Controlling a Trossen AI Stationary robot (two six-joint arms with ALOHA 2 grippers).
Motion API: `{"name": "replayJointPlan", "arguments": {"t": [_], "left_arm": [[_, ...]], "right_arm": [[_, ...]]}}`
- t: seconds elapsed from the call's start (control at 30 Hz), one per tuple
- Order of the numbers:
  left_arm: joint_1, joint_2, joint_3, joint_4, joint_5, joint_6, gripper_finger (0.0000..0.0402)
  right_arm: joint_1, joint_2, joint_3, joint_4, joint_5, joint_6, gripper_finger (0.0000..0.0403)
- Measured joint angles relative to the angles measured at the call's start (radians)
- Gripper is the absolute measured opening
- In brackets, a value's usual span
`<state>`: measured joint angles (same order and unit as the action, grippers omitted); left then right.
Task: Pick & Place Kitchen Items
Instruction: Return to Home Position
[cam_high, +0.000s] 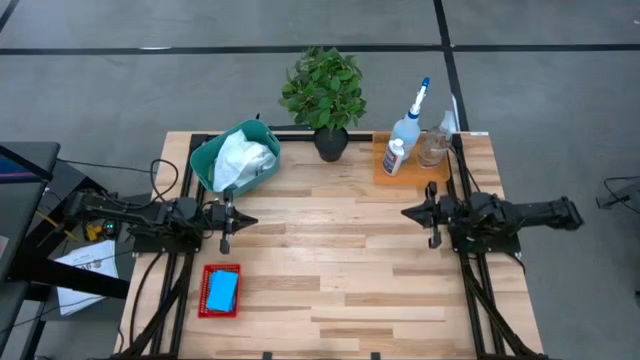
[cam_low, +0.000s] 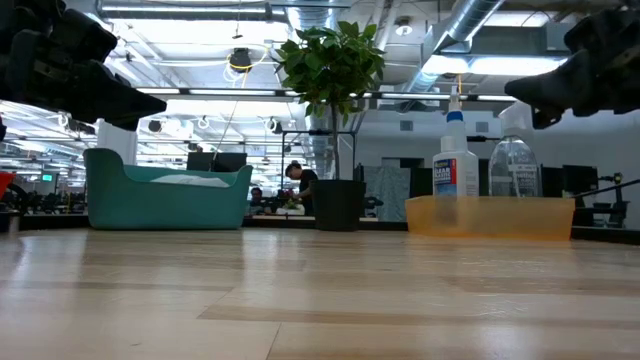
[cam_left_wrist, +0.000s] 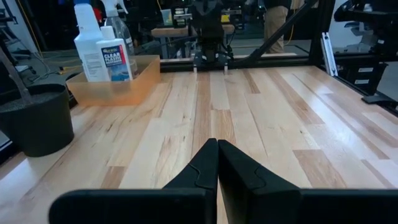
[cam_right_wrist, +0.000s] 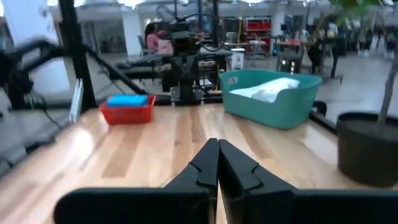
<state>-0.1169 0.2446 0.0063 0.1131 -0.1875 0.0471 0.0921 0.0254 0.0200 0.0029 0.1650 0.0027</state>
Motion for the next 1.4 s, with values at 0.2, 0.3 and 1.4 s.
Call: {"name": "replayJointPlan", "arguments": {"t": [0.2, 0.3, 1.4], "left_arm": [[0.0, 0.0, 0.0, 0.002, 0.0, 0.0, 0.0008], [0.0, 0.0, 0.0, 0.002, 0.0, 0.0, 0.0008], [0.0, 0.0, 0.0, 0.003, 0.001, 0.0, 0.0008]], "right_arm": [[-0.036, -0.001, 0.0, -0.001, 0.001, 0.098, 0.0004], [-0.045, 0.0, 0.0, -0.002, 0.0, 0.095, 0.0006], [-0.045, 0.0, 0.001, -0.003, 0.0, 0.095, 0.0007]]}}
